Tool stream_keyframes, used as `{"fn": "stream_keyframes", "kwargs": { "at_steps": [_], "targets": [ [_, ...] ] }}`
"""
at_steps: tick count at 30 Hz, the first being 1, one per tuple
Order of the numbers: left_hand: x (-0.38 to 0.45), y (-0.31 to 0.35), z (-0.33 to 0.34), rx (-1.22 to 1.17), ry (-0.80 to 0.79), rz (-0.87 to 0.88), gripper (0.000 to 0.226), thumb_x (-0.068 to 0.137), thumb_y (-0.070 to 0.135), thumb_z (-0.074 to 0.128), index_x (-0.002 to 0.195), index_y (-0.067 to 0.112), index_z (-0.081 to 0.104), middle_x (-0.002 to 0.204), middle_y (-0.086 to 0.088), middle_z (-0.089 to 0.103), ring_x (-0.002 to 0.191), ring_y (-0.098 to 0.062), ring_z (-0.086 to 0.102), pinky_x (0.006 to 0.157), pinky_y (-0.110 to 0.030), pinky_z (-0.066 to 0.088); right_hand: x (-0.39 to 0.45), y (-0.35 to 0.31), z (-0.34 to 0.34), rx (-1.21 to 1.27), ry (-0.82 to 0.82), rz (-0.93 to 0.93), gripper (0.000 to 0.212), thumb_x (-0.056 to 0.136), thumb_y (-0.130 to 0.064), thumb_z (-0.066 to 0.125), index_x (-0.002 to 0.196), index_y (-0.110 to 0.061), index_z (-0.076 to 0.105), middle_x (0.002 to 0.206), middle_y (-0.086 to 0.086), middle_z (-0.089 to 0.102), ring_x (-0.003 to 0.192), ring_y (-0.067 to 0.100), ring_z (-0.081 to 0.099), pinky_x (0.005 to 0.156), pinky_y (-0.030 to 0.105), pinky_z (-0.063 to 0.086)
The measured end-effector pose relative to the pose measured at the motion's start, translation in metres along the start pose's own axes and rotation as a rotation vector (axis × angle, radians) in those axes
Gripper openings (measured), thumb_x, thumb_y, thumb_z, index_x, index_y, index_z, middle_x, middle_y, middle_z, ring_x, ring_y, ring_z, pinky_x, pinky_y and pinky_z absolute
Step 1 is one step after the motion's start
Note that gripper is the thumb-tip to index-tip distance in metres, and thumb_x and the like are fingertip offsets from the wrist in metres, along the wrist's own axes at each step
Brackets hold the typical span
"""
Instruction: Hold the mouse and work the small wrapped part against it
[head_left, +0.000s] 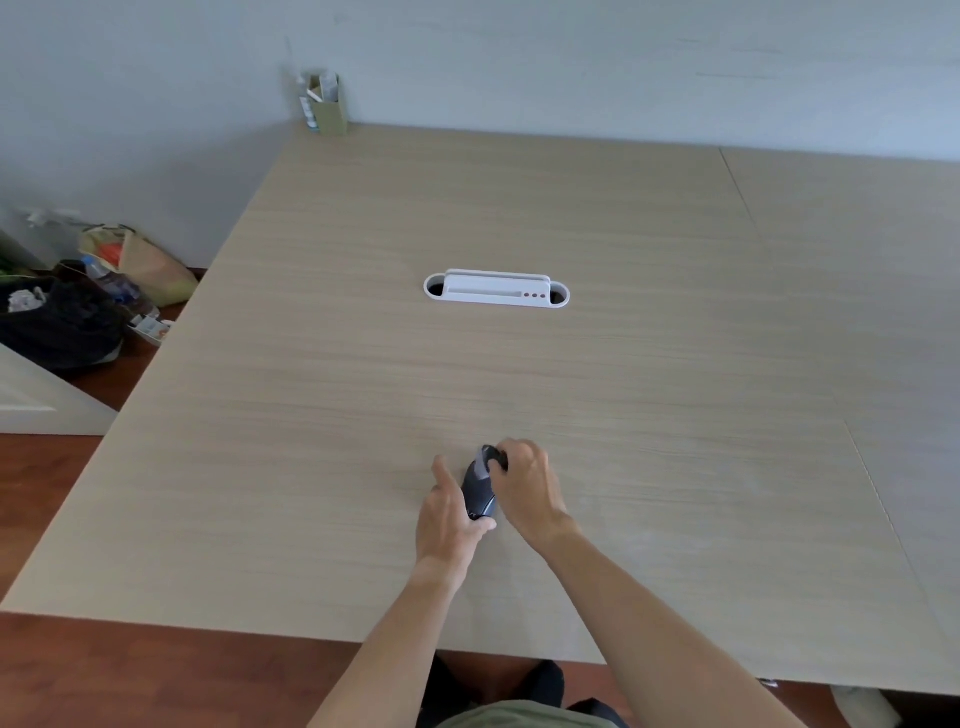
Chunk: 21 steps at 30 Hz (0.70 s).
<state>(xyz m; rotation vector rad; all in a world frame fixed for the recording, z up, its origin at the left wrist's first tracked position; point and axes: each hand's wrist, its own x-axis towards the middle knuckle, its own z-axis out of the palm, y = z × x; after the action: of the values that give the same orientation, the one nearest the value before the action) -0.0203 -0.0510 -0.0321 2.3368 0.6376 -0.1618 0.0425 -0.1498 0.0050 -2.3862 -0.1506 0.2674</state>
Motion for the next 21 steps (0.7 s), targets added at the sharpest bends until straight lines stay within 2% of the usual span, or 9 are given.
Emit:
{"fn": "stream_keyframes", "kwargs": {
  "at_steps": [2, 4, 5, 9, 11, 15, 17, 19, 21],
  "targets": [
    [0.0, 0.001, -0.001, -0.007, -0.01, 0.003, 0.105, 0.064, 0.021, 0.086, 0.141, 0.016, 0.015, 0.1, -0.007, 0.064, 0.091, -0.026, 0.064, 0.069, -0.029, 0.052, 0.0, 0.001, 0.0, 0.092, -0.109, 0.004, 0.018, 0.075, -0.006, 0.055, 0.06, 0.003, 0.054, 0.058, 0.016, 0.053, 0.051, 0.017, 0.037, 0.047, 0.031, 0.032],
    [-0.002, 0.001, -0.002, 0.006, -0.014, 0.002, 0.102, 0.065, 0.023, 0.087, 0.14, 0.018, 0.016, 0.098, -0.007, 0.063, 0.088, -0.024, 0.064, 0.069, -0.029, 0.054, -0.003, 0.008, 0.002, 0.071, -0.257, 0.016, 0.014, 0.072, -0.006, 0.057, 0.062, 0.004, 0.061, 0.056, 0.015, 0.052, 0.051, 0.016, 0.04, 0.047, 0.028, 0.032],
    [-0.003, 0.002, -0.002, 0.02, -0.017, 0.003, 0.101, 0.066, 0.024, 0.086, 0.14, 0.017, 0.017, 0.097, -0.007, 0.063, 0.088, -0.024, 0.064, 0.068, -0.028, 0.053, -0.005, 0.013, 0.003, 0.051, -0.258, 0.026, 0.014, 0.071, -0.005, 0.057, 0.062, 0.004, 0.061, 0.055, 0.012, 0.051, 0.051, 0.017, 0.04, 0.047, 0.03, 0.033],
    [-0.005, 0.004, -0.003, 0.096, -0.021, 0.029, 0.094, 0.071, 0.026, 0.081, 0.141, 0.014, 0.02, 0.1, -0.009, 0.062, 0.09, -0.027, 0.063, 0.071, -0.03, 0.052, -0.006, 0.035, -0.004, 0.031, 0.062, 0.1, 0.021, 0.08, -0.009, 0.055, 0.06, -0.001, 0.052, 0.058, 0.008, 0.055, 0.052, 0.023, 0.043, 0.049, 0.042, 0.04],
    [-0.005, 0.004, -0.003, 0.109, -0.024, 0.034, 0.093, 0.072, 0.027, 0.08, 0.142, 0.013, 0.02, 0.102, -0.01, 0.063, 0.093, -0.028, 0.063, 0.075, -0.032, 0.053, -0.008, 0.035, -0.01, 0.099, 0.121, 0.081, 0.019, 0.079, -0.01, 0.057, 0.063, 0.0, 0.055, 0.059, 0.012, 0.056, 0.054, 0.025, 0.044, 0.053, 0.04, 0.04],
    [-0.005, 0.003, -0.001, 0.094, -0.015, 0.039, 0.098, 0.071, 0.029, 0.083, 0.143, 0.014, 0.018, 0.1, -0.008, 0.064, 0.09, -0.024, 0.066, 0.075, -0.031, 0.056, -0.017, 0.016, -0.013, 0.247, -0.168, 0.061, 0.009, 0.076, -0.006, 0.063, 0.07, -0.002, 0.068, 0.055, 0.0, 0.056, 0.054, 0.013, 0.045, 0.05, 0.019, 0.037],
    [-0.004, 0.005, -0.001, 0.09, -0.01, 0.045, 0.099, 0.07, 0.03, 0.084, 0.142, 0.014, 0.018, 0.097, -0.007, 0.064, 0.087, -0.024, 0.066, 0.071, -0.031, 0.056, -0.017, 0.015, -0.009, 0.214, -0.276, 0.066, 0.009, 0.076, -0.006, 0.062, 0.072, -0.001, 0.069, 0.057, 0.001, 0.056, 0.056, 0.014, 0.047, 0.051, 0.02, 0.037],
    [-0.003, 0.007, -0.002, 0.104, -0.021, 0.04, 0.099, 0.07, 0.027, 0.084, 0.143, 0.013, 0.018, 0.098, -0.008, 0.064, 0.088, -0.025, 0.066, 0.071, -0.031, 0.056, -0.013, 0.018, -0.007, 0.163, -0.189, 0.066, 0.01, 0.076, -0.003, 0.06, 0.069, 0.003, 0.064, 0.06, 0.007, 0.056, 0.057, 0.017, 0.046, 0.052, 0.028, 0.038],
    [-0.002, 0.008, -0.004, 0.118, -0.035, 0.026, 0.099, 0.069, 0.025, 0.083, 0.143, 0.014, 0.017, 0.1, -0.009, 0.064, 0.09, -0.027, 0.065, 0.072, -0.032, 0.054, -0.008, 0.023, -0.005, 0.147, -0.005, 0.078, 0.012, 0.077, -0.002, 0.057, 0.065, 0.001, 0.058, 0.06, 0.008, 0.056, 0.055, 0.019, 0.045, 0.051, 0.032, 0.037]
  ]
}}
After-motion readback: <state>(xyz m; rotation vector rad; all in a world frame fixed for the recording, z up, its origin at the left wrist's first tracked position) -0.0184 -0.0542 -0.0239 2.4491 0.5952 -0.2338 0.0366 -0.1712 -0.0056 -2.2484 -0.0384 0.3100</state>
